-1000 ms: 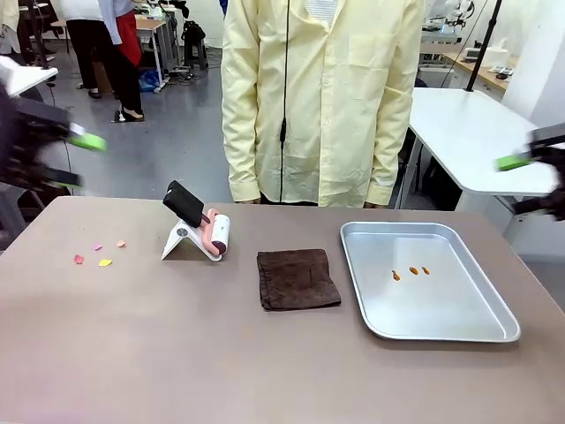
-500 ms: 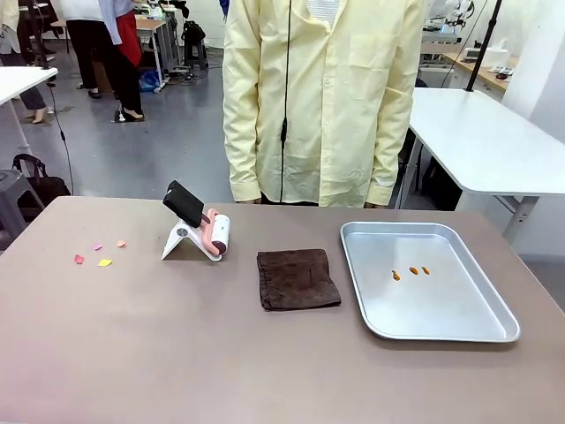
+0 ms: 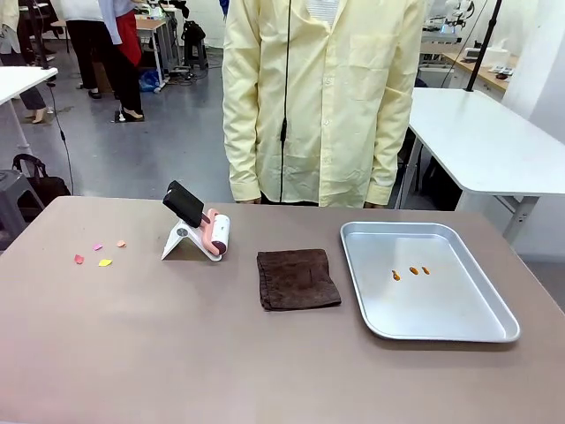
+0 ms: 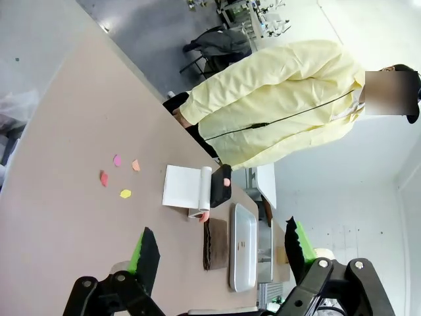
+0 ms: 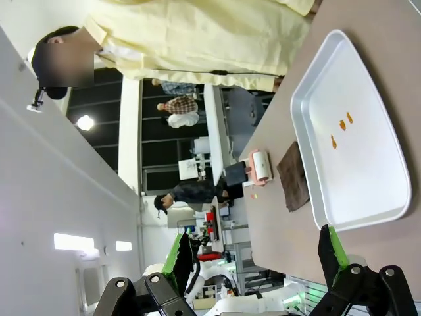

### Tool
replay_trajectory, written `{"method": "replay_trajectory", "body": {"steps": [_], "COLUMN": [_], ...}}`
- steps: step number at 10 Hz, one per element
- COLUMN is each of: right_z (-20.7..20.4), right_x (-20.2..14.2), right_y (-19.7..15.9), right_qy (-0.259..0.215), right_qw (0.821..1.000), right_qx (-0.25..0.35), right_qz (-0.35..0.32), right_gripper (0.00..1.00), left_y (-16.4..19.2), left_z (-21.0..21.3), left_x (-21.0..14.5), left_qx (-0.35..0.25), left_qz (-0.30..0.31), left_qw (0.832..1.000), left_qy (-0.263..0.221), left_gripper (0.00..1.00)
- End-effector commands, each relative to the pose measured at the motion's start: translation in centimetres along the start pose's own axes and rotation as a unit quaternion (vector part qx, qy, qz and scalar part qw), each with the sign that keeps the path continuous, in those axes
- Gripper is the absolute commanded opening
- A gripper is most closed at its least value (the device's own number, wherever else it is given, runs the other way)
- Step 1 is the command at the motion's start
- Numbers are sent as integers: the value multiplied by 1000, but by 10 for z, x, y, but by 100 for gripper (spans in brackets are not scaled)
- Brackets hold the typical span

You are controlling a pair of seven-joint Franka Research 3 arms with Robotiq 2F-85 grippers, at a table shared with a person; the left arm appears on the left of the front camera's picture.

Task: Clean the surface of the table.
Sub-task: Hold the Lint Roller with your left hand and the towel with your right hand.

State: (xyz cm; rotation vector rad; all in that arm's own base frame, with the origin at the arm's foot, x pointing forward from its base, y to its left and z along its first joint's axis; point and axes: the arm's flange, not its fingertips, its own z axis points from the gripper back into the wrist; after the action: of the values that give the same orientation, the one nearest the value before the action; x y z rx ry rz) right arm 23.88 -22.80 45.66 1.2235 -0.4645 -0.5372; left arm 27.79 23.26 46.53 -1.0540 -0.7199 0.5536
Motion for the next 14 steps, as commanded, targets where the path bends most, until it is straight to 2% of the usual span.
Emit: {"method": "replay_trajectory", "body": {"steps": [1, 4, 5, 6, 8, 9, 11, 13, 14], "right_z": [2, -1, -11, -31, -90, -132, -206, -287, -333], "right_x": [0, -1, -3, -5, -13, -20, -39, -66, -86], "right_y": [8, 4, 14, 34, 79, 97, 113, 126, 128], "right_qy": [-4, 0, -9, 4, 58, 84, 158, 229, 253], "right_qw": [1000, 1000, 999, 998, 989, 980, 955, 926, 914], "right_qx": [9, -4, -37, -52, -97, -126, -181, -222, -259], "right_qz": [7, 2, 7, 33, 100, 130, 175, 202, 185], "right_gripper": [100, 100, 100, 100, 100, 100, 100, 100, 100], "left_y": [1, -2, -12, -33, -83, -112, -134, -147, -150], "left_z": [1, 0, -9, -26, -72, -107, -156, -206, -232], "left_x": [0, -1, 3, 6, 8, 2, -11, -27, -37], "left_qx": [-5, 0, 13, 25, 52, 92, 132, 170, 186], "left_qz": [-8, -1, -20, -42, -107, -157, -198, -221, -223], "left_qw": [1000, 1000, 999, 998, 988, 973, 948, 931, 926], "left_qy": [3, 3, 21, 44, 102, 144, 210, 234, 241], "left_gripper": [100, 100, 100, 100, 100, 100, 100, 100, 100]}}
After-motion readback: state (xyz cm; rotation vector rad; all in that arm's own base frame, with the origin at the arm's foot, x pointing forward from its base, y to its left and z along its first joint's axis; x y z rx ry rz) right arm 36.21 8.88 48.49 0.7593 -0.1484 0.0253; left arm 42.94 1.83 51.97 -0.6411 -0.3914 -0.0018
